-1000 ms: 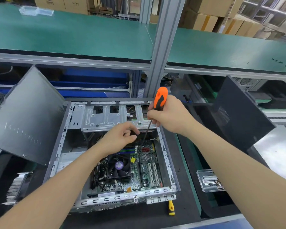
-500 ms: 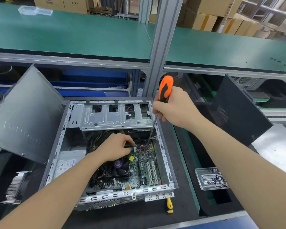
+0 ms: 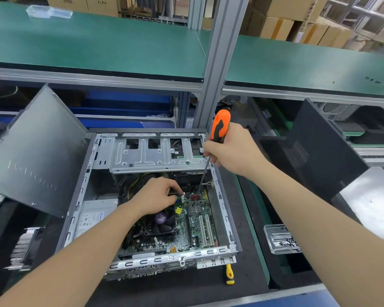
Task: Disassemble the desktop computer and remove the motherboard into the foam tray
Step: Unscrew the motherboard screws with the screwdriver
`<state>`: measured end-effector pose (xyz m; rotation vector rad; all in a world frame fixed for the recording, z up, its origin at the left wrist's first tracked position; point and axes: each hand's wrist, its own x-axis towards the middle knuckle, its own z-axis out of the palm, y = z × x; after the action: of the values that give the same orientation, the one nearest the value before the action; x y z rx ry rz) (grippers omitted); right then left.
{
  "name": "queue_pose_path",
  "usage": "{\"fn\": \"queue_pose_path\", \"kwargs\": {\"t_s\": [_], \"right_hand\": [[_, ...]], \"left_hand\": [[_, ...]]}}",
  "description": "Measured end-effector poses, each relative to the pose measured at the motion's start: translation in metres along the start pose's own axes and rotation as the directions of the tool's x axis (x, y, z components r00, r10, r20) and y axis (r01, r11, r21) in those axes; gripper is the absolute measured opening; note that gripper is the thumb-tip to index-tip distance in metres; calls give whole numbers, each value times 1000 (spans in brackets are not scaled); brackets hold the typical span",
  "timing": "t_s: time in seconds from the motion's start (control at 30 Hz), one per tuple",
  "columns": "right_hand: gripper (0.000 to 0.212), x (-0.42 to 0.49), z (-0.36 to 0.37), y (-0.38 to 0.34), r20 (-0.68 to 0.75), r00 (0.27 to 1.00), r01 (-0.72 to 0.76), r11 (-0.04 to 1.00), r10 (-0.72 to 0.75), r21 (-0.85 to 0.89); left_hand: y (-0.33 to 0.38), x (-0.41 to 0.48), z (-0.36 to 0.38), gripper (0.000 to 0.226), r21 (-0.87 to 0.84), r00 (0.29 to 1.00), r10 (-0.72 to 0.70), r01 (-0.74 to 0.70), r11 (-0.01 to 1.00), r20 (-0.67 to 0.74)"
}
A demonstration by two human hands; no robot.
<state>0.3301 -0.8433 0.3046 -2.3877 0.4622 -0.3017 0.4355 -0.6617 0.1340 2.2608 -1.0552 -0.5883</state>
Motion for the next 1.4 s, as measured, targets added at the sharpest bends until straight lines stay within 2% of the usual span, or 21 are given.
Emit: {"fn": "queue_pose_path", "kwargs": {"t_s": [0.4,0.63,0.77,1.07,1.4], "right_hand": [[13,2,-4,-3,-1,1000,20,999,-20,41],[21,3,-2,1,4,1000,-4,1000,4,24],[14,2,-7,-1,-4,1000,16,999,-15,43],[15,6,-22,-9,-32,999,43,995,-40,94],[15,7,-29,-18,-60,995,83,985,-75,148]], "left_hand": [[-4,4,4,20,9,1000,-14,14,1000,-5],[-5,5,4,18,8,1000,-18,18,1000,-3],[-6,7,5,17,10,1000,-18,18,1000,7],[0,10,16,20,-11,999,23,-22,1000,26],[5,16,30,27,-42,996,1,-5,999,-89]]}}
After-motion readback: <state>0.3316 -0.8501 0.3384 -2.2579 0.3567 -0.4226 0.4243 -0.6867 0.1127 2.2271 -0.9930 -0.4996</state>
